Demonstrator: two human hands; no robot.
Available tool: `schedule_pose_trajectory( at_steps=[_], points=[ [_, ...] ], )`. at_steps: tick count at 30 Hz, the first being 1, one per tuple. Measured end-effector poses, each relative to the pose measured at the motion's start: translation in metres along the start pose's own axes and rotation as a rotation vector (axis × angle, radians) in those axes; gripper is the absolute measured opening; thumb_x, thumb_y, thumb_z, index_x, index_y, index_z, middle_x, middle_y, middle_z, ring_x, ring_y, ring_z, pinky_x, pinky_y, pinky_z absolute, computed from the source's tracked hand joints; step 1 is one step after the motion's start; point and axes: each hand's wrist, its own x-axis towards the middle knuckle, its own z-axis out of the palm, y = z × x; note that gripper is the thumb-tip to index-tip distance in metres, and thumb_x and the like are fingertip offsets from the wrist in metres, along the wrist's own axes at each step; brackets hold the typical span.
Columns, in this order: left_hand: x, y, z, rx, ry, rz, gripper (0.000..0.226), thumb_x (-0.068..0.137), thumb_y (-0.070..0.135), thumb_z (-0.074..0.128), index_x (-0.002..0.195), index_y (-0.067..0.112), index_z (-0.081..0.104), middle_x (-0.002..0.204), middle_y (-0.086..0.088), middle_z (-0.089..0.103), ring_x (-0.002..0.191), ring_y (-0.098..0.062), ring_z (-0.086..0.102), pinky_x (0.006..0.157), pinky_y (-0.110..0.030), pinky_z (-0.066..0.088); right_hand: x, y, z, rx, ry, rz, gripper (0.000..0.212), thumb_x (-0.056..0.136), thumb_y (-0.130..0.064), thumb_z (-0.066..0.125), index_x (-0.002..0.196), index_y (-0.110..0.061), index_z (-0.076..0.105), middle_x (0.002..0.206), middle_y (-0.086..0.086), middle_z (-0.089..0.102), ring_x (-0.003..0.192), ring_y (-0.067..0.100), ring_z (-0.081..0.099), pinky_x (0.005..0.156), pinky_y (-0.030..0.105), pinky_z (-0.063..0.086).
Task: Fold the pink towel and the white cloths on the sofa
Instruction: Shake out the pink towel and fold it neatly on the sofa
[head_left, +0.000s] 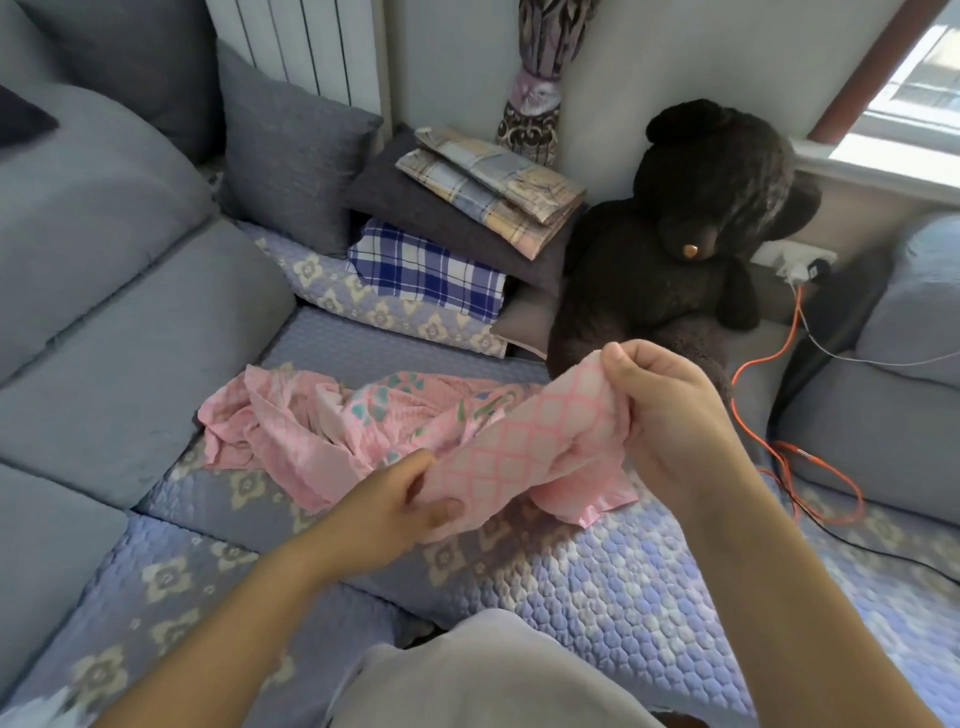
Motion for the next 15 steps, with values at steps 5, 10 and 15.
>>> schedule_pose_trajectory(
  at_steps=[5,10,15],
  points=[
    [-0.014,-0.013,-0.004,-0.047,-0.005,0.009,0.031,0.095,0.050,0.061,0.091,0.019,0.064,0.090,0.006,0.065,0.087,-0.014,0.059,0.083,-0.038,0.049,0.006,-0.005,-0.011,0.157,0.044,0.054,0.023,0.100,-0.016,0.057,0.084,0.000,0.061,0.088,0.027,0.061,0.077,0.034,0.063,0.077,0.046,0.057],
    [-0.018,-0.021,0.020,-0.135,0.343,0.026,0.035,0.093,0.024,0.070,0.119,0.033,0.049,0.119,0.023,0.054,0.111,0.002,0.057,0.083,-0.023,0.052,0.001,-0.017,-0.007,0.135,0.037,0.021,0.028,0.100,-0.018,0.059,0.074,-0.009,0.063,0.083,0.022,0.060,0.079,0.032,0.061,0.078,0.047,0.054],
    [-0.010,-0.022,0.025,0.040,0.416,0.156,0.037,0.093,0.021,0.065,0.110,0.048,0.045,0.106,0.023,0.052,0.101,0.001,0.053,0.078,-0.011,0.041,-0.009,-0.032,0.003,0.044,0.012,-0.095,0.032,0.100,-0.019,0.059,0.069,-0.010,0.059,0.060,0.011,0.050,0.066,0.030,0.050,0.077,0.050,0.047]
  ],
)
